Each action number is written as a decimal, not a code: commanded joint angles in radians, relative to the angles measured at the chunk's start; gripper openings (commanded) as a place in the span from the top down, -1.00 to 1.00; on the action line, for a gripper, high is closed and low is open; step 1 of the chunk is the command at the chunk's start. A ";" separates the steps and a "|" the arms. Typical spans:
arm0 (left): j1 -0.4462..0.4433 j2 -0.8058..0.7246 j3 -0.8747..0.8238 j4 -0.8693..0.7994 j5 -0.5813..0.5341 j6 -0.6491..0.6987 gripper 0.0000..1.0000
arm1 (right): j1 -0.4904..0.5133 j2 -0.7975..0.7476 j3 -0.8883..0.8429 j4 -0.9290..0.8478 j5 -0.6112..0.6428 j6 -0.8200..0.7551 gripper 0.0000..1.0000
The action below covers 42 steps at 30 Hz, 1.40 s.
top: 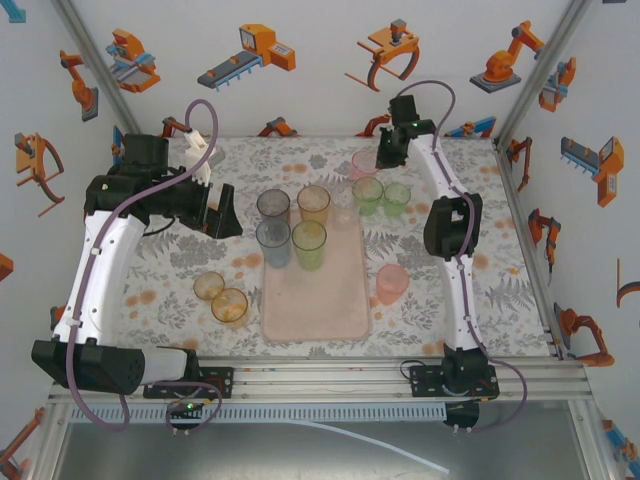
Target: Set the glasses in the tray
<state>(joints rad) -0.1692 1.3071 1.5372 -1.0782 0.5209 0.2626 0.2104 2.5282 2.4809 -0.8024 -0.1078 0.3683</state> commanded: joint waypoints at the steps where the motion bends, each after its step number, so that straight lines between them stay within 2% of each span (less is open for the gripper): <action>1: 0.005 0.002 0.024 -0.010 0.013 -0.006 -0.94 | -0.012 0.015 0.037 0.014 -0.015 0.024 0.96; 17: 0.008 -0.023 -0.002 0.005 -0.011 -0.005 -0.94 | -0.052 -0.085 0.064 0.069 -0.022 0.101 1.00; 31: 0.010 -0.063 -0.015 0.010 -0.040 -0.008 -0.94 | -0.068 -0.298 -0.017 0.036 0.035 0.059 1.00; 36: 0.010 -0.082 -0.043 0.033 -0.062 -0.010 -0.94 | -0.068 -0.435 -0.127 0.017 0.044 0.043 1.00; 42: 0.010 -0.082 -0.054 0.057 -0.068 -0.027 -0.94 | -0.066 -0.660 -0.359 0.023 0.056 0.025 1.00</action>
<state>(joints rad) -0.1627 1.2362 1.4910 -1.0454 0.4572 0.2546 0.1516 1.9659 2.1914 -0.7784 -0.0677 0.4168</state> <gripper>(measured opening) 0.972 0.008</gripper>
